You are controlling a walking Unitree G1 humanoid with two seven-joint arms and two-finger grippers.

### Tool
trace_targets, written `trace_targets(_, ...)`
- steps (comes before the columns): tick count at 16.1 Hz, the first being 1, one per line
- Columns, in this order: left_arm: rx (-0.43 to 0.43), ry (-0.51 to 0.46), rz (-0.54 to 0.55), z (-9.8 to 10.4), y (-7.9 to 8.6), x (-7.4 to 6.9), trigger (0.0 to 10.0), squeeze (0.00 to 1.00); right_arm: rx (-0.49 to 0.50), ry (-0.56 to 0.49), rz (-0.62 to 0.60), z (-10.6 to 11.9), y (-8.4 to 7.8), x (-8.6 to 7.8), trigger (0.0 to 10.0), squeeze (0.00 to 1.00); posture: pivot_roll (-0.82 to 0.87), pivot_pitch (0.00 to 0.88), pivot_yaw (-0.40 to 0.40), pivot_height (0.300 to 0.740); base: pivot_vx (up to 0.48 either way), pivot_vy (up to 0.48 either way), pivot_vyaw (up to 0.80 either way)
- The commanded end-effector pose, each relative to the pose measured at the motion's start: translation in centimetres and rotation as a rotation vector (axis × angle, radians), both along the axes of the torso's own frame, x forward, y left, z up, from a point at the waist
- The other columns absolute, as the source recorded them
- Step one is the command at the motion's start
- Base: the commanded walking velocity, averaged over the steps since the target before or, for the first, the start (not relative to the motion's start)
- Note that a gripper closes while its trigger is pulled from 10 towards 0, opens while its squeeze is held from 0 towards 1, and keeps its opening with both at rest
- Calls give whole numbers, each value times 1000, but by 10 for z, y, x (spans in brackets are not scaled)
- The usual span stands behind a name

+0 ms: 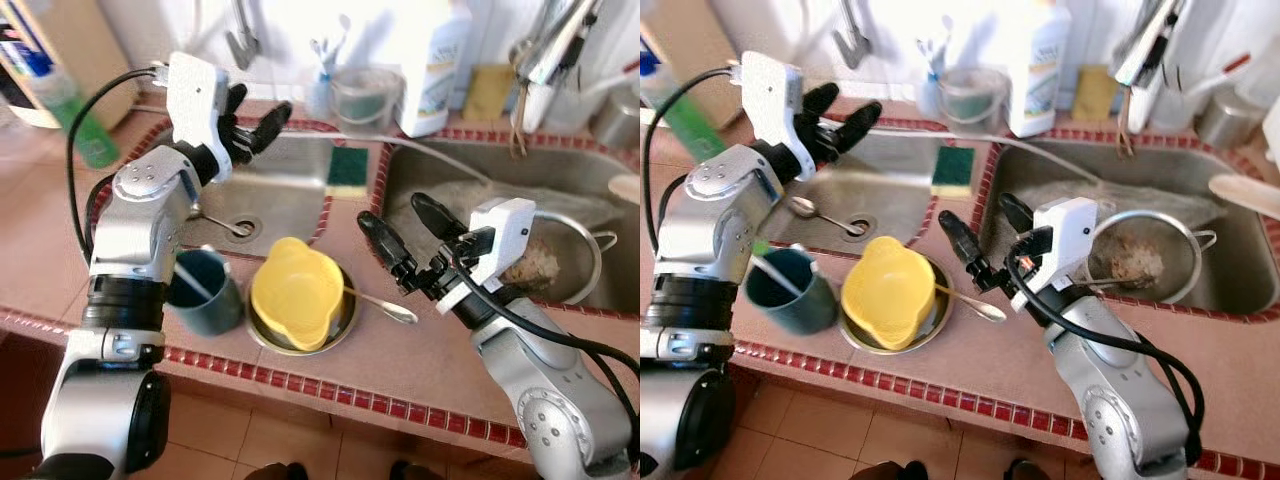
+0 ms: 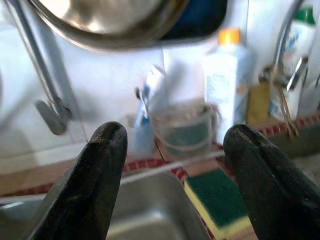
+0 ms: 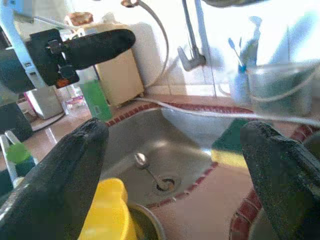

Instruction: Kitchen organization

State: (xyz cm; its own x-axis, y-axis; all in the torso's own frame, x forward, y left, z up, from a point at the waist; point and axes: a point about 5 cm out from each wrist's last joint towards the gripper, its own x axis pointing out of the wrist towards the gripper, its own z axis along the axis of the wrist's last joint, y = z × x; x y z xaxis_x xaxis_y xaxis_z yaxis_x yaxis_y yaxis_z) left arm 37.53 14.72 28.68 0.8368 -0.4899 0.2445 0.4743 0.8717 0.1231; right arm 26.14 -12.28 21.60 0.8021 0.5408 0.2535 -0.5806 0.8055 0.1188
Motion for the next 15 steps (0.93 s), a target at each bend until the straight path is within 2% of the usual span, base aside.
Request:
trace_targets(1,-28,-60,25,9,3,-8,10000,0,1,-25,-28,2,1,5,10000,0,-105,57,95,740,0,0,0)
trace_targets(3,-25,-99,36,11,1,-20,10000,0,-20,-46,-74,1,-1,12,10000,0,-101,53,84,740,0,0,0)
trace_targets(10,-54,-72,116,4,-3,-43,10000,0,-93,-98,-109,-2,-4,20,10000,0,-85,65,64,740,0,0,0)
trace_targets(13,-48,-52,156,4,-6,-52,10000,0,-102,-126,-95,0,-1,22,10000,0,-79,73,62,740,0,0,0)
trace_targets(15,-55,-13,161,0,-4,-57,10000,0,-121,-134,-19,0,6,18,10000,0,-81,75,60,740,0,0,0)
